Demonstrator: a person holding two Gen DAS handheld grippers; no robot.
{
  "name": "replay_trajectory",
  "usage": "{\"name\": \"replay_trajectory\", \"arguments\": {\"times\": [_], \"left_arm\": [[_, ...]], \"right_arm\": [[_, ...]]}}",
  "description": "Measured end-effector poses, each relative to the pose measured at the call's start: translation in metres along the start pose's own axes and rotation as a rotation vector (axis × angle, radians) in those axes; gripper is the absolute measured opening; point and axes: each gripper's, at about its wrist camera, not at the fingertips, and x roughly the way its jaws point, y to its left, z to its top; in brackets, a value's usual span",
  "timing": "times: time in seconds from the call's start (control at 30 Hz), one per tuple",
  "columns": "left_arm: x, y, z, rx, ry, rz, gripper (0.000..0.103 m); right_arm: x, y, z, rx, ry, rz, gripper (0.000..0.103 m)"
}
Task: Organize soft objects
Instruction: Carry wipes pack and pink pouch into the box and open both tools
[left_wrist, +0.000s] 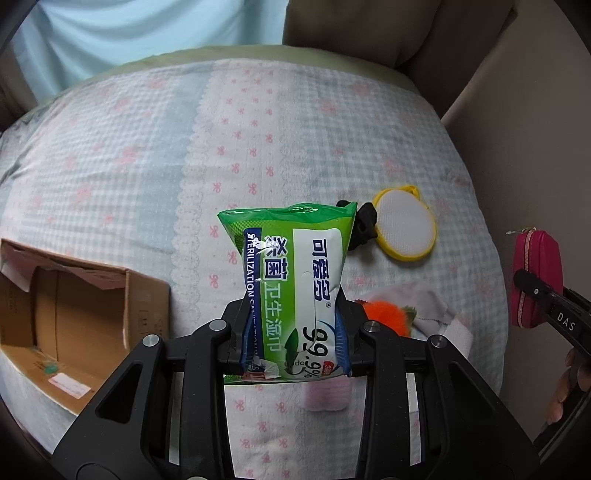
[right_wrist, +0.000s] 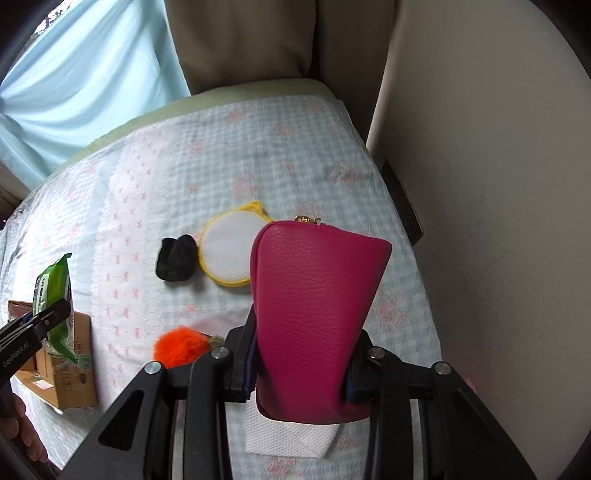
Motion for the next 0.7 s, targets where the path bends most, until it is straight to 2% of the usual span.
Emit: {"name": "replay_trajectory", "arguments": {"times": [0.2,0.37,0.53,0.7], "left_arm": [[-0.091,0.029,-0.011,-0.019,-0.083,-0.009,0.030],[-0.149,0.077,-0.026,-0.034,-0.126,0.012,0.030],[-0.182,0.143,-0.039,-0.066,-0.135,0.043,0.030],[-0.192,0.214,-0.043,-0.069,-0.107,0.058,0.030]], "right_arm": [[-0.082,0.058,-0.002,-0.068,-0.064,0.067,0.032],[-0.127,0.133,-0.012,-0.150,-0.097,0.144,0.032],[-0.144,0.214,-0.028,-0.208,-0.093,0.220,0.032],[-0.142,0.294,-0.046,-0.228,-0.060,0.272,0.032]]}}
